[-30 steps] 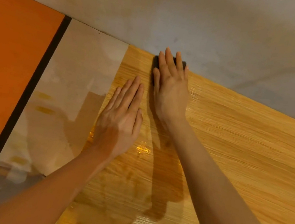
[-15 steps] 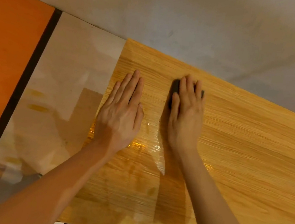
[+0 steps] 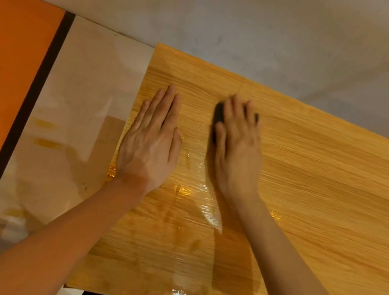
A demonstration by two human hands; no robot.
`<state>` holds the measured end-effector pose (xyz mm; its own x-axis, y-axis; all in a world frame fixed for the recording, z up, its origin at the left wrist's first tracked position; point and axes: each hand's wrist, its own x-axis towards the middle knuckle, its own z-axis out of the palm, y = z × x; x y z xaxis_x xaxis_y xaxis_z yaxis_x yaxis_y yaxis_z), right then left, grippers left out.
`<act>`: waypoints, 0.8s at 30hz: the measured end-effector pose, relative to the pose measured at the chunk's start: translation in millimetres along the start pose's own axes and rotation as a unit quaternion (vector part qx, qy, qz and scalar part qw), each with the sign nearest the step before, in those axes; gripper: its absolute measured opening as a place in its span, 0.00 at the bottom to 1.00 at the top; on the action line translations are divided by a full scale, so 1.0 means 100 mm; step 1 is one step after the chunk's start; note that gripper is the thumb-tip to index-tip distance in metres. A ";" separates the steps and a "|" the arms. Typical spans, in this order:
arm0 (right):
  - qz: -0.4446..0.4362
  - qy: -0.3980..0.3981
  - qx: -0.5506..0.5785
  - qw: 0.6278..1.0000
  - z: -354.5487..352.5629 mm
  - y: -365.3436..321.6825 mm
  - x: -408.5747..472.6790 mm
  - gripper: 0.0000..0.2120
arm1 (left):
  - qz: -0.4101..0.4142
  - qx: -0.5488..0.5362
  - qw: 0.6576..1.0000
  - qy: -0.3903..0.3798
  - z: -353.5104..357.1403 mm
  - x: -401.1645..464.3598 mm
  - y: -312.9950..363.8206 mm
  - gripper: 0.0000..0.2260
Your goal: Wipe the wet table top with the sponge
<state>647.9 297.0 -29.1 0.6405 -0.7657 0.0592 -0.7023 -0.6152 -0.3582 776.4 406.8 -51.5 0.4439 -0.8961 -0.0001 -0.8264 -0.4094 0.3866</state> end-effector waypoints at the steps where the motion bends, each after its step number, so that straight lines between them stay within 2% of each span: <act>1: -0.058 -0.037 -0.008 0.998 -0.04 0.04 -0.18 0.22 | 0.002 -0.002 1.000 0.003 0.00 0.00 0.00 0.27; 2: -0.093 -0.056 -0.016 0.994 -0.09 0.15 -0.30 0.22 | 0.005 -0.005 1.000 0.006 0.00 0.00 0.00 0.27; 3: -0.091 -0.053 -0.014 0.994 -0.16 0.30 -0.37 0.22 | 0.006 -0.009 1.000 0.009 0.01 0.00 0.00 0.26; 5: 0.035 -0.004 0.004 0.999 -0.28 0.60 -0.49 0.22 | 0.007 -0.016 1.000 0.009 0.01 0.01 0.00 0.26; 7: 0.187 0.057 0.024 0.980 -0.31 0.74 -0.54 0.23 | 0.004 -0.018 1.000 0.008 0.01 0.01 0.00 0.26; 8: 0.223 0.078 0.026 0.971 -0.28 0.69 -0.53 0.23 | 0.003 -0.018 1.000 0.010 0.01 0.01 0.00 0.26; 10: 0.212 0.083 0.021 0.974 -0.14 0.37 -0.47 0.22 | 0.005 -0.025 1.000 0.010 -0.01 0.01 0.00 0.26; 14: 0.044 0.033 0.031 0.998 0.18 -0.45 -0.43 0.20 | 0.003 -0.059 0.998 0.010 -0.04 0.00 -0.01 0.25; 16: -0.016 -0.003 0.027 0.999 0.16 -0.47 -0.47 0.21 | 0.019 -0.074 0.997 0.025 -0.05 -0.03 -0.03 0.24; 18: -0.035 -0.012 0.009 0.999 0.02 -0.17 -0.55 0.21 | 0.037 -0.088 0.995 0.033 -0.07 -0.13 -0.05 0.23; 20: 0.019 0.014 -0.005 1.000 -0.15 0.25 -0.73 0.21 | 0.044 -0.101 0.994 0.024 -0.10 -0.30 -0.06 0.23; 22: 0.130 0.041 -0.002 0.991 -0.30 0.59 -0.92 0.21 | 0.035 -0.101 0.994 0.001 -0.15 -0.54 -0.07 0.24; 24: 0.214 0.067 0.013 0.974 -0.32 0.60 -0.99 0.22 | 0.018 -0.101 0.995 -0.011 -0.19 -0.78 -0.08 0.24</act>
<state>532.4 329.6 -27.2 0.2423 -0.9700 0.0197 -0.8872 -0.2297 -0.4002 754.8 483.4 -37.4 0.4055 -0.9141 -0.0020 -0.7542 -0.3358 0.5642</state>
